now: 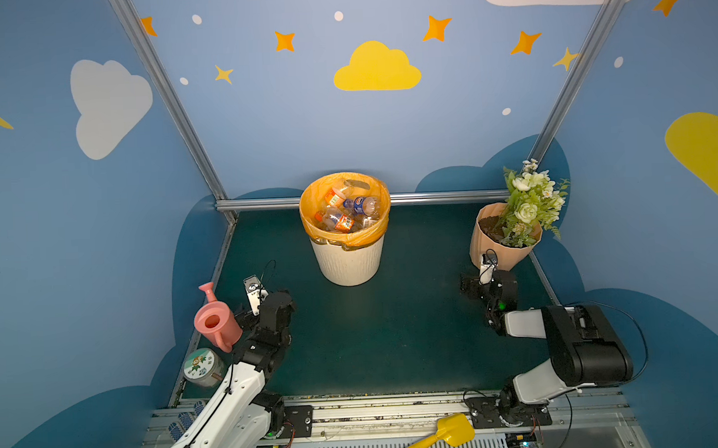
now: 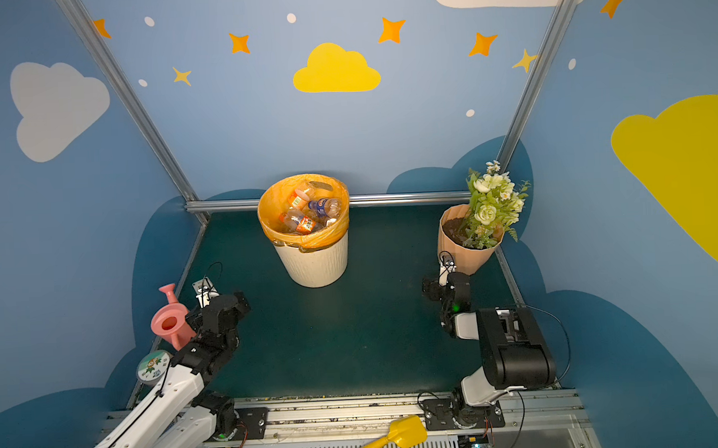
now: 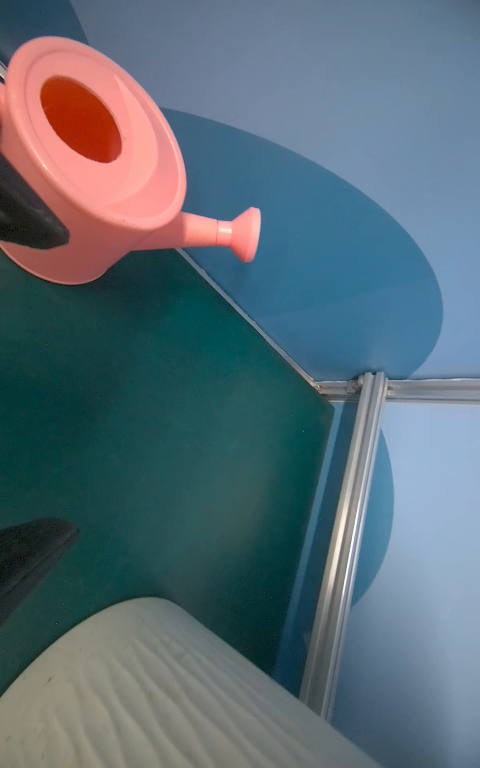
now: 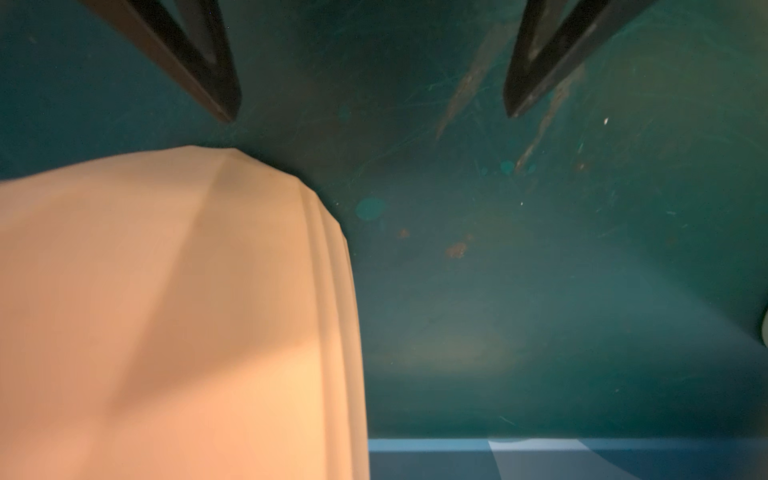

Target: Throw the plastic bottles in the bin

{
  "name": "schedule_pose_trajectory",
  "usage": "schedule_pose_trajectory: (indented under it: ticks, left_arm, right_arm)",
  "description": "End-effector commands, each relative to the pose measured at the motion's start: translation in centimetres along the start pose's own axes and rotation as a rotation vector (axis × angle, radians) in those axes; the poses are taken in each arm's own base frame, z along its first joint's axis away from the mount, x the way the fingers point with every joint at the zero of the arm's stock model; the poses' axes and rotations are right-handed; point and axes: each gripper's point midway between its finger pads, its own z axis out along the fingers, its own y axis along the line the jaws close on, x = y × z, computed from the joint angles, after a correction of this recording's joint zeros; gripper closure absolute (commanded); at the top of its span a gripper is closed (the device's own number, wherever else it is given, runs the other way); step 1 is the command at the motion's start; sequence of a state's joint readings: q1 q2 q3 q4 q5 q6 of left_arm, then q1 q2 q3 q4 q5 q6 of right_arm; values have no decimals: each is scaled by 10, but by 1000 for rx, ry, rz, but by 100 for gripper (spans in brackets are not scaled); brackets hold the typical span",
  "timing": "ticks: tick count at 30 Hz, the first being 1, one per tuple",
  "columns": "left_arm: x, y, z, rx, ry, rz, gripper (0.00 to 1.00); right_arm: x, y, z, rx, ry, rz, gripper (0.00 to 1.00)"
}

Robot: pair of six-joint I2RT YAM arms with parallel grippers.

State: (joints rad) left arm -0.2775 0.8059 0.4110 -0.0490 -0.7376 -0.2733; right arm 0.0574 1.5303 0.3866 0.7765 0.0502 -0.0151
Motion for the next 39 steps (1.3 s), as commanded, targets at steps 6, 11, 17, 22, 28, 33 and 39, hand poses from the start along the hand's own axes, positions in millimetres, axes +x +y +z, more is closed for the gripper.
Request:
schedule_pose_trajectory:
  ticks: [6, 11, 17, 22, 28, 33, 39]
  left_arm:
    - [8, 11, 35, -106, 4, -65, 0]
    - [24, -2, 60, -65, -23, -77, 0]
    - [16, -19, 71, 46, -82, -68, 0]
    - [22, -23, 83, 122, -65, -93, 0]
    - [30, -39, 94, 187, -40, -54, 0]
    - [33, -46, 99, 209, -3, -29, 0]
    - [44, -60, 109, 254, 11, 0, 0]
  right_arm:
    - [-19, 4, 0, -25, -56, 9, 3]
    - [-19, 3, 0, -24, -56, 10, 3]
    - [-20, 3, 0, -24, -56, 9, 3]
    - [-19, 3, 0, -24, -54, 10, 3]
    - [-20, 3, 0, -25, -56, 10, 3]
    - [-19, 3, 0, -25, -56, 9, 3]
    - [-19, 3, 0, -24, -54, 10, 3]
